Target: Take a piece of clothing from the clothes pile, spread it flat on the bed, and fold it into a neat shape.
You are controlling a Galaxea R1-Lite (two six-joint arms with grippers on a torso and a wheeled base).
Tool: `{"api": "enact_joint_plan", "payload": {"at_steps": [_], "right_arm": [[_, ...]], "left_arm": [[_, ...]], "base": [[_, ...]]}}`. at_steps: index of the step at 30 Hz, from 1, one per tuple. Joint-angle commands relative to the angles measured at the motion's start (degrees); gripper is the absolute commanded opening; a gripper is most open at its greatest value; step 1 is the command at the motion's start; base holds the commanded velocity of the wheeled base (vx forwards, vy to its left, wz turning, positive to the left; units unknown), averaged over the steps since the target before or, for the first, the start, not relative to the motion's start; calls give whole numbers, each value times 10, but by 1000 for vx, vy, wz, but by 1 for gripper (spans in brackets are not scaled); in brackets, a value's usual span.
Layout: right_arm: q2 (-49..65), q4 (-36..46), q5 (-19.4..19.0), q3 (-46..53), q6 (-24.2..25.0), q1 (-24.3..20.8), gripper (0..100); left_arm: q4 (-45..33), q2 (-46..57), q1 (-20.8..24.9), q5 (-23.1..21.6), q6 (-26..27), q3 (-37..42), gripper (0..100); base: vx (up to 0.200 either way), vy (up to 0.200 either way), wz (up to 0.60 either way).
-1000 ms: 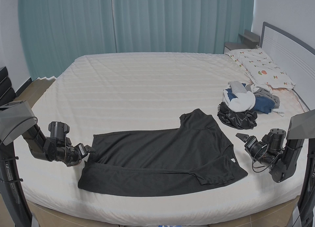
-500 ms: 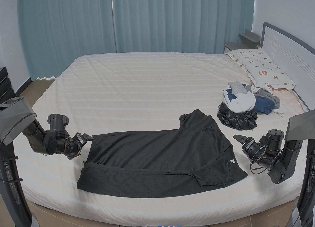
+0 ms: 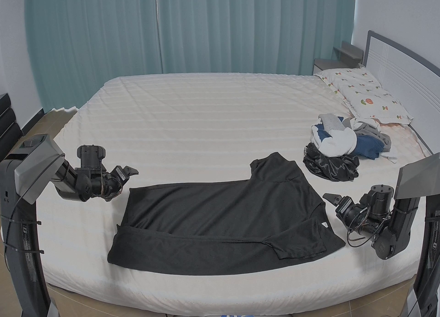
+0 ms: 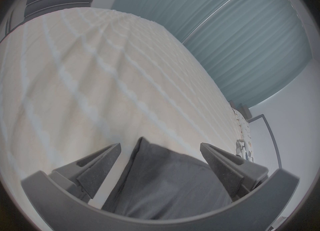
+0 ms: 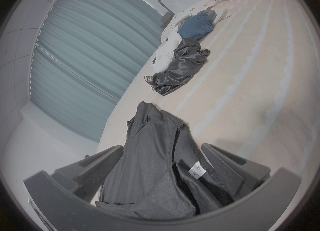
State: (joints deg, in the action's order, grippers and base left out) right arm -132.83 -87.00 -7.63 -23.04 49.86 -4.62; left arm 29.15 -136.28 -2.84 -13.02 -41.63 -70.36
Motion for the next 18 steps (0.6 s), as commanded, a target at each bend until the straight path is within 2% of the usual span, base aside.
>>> {"api": "enact_joint_plan", "payload": {"at_steps": [1, 6, 18], "right_arm": [[-8, -8, 2, 5, 0, -5, 100], [-8, -9, 3, 6, -1, -5, 100], [-5, -9, 5, 7, -2, -5, 100]], "left_arm": [[0, -66, 7, -9, 3, -69, 100], [2, -95, 7, -19, 8, -99, 100], [2, -101, 8, -17, 37, -100, 100]], "base": [[0, 0, 0], [0, 0, 0], [0, 0, 0]]}}
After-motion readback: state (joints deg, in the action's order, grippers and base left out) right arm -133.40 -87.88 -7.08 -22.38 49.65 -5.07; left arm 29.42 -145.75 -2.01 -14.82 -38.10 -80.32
